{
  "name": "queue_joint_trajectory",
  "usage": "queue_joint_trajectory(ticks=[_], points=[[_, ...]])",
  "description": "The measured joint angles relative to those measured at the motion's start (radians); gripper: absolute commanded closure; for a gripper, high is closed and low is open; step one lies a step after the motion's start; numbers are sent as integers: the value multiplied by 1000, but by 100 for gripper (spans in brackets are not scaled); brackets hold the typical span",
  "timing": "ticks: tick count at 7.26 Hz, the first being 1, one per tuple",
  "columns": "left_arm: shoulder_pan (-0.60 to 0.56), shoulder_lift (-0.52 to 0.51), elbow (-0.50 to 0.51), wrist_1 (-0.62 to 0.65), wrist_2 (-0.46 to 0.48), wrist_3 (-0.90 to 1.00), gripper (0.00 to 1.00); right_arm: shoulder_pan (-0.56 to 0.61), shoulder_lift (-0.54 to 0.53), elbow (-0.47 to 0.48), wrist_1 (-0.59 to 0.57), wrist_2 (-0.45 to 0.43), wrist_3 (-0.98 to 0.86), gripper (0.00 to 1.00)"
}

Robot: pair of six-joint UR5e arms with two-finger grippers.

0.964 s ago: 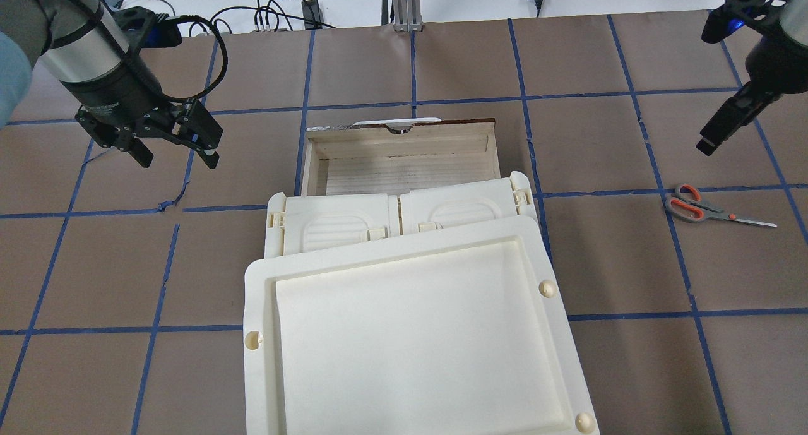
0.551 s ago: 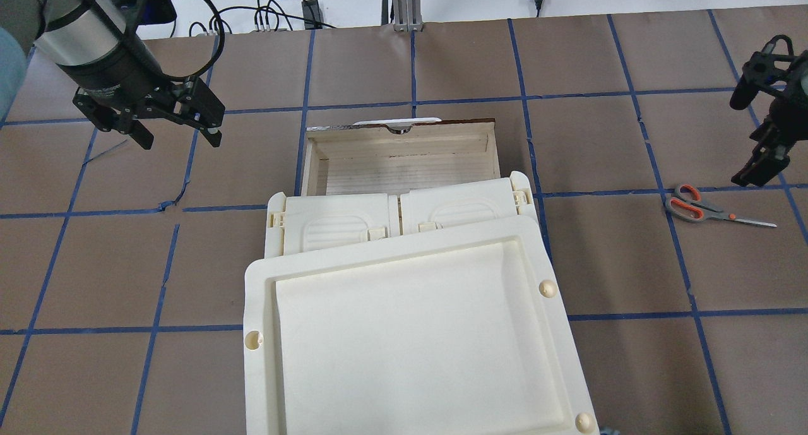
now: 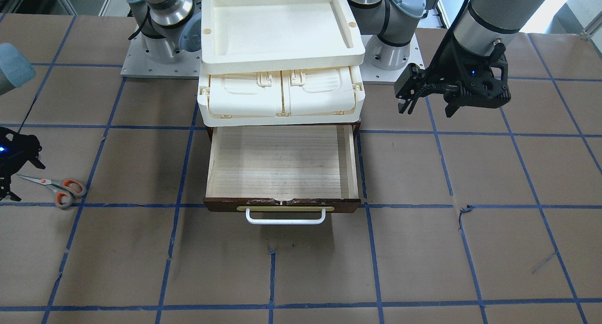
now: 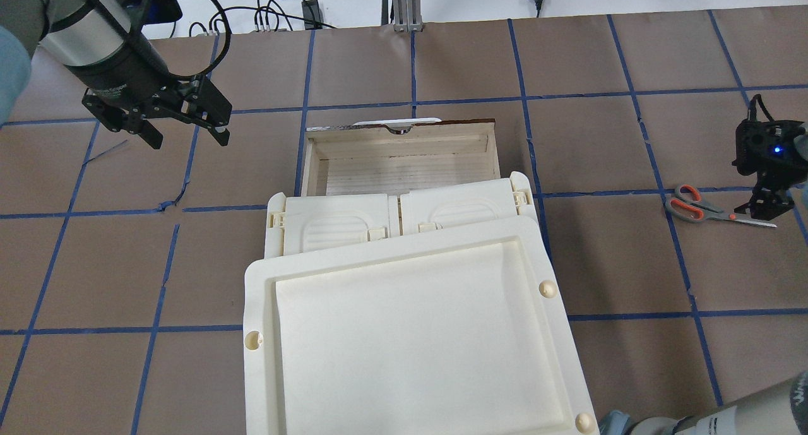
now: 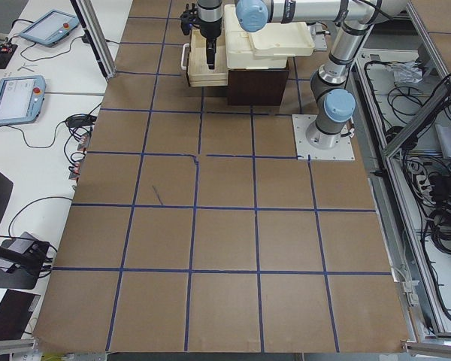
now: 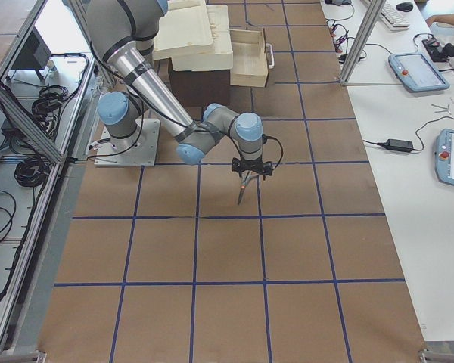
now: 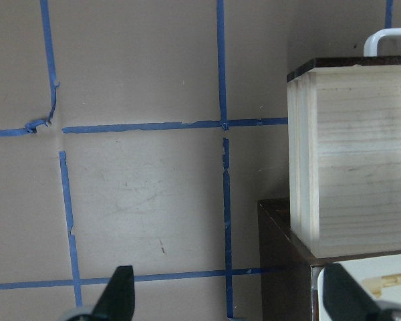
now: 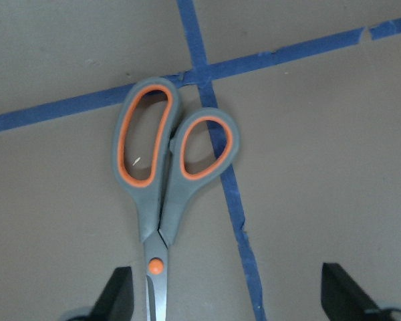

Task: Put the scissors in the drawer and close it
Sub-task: 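Move the right gripper down over the grey-and-orange scissors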

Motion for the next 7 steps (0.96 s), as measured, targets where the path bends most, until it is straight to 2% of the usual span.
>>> queue_joint_trajectory(ticks=[2,3,5,6,7], points=[[-35,0,-2,0,5,0,0,-2,13,75,-93,3,-34,7],[-43,0,-3,1,6,3,0,-2,30,96,-152,2,-57,9],[-44,2,-4,2,8,10,0,-2,49,104,-195,-5,-89,19],[-43,2,-4,2,8,11,0,-2,54,105,-199,-9,-95,30],[-42,2,-4,2,8,11,0,-2,57,106,-198,-13,-97,56]])
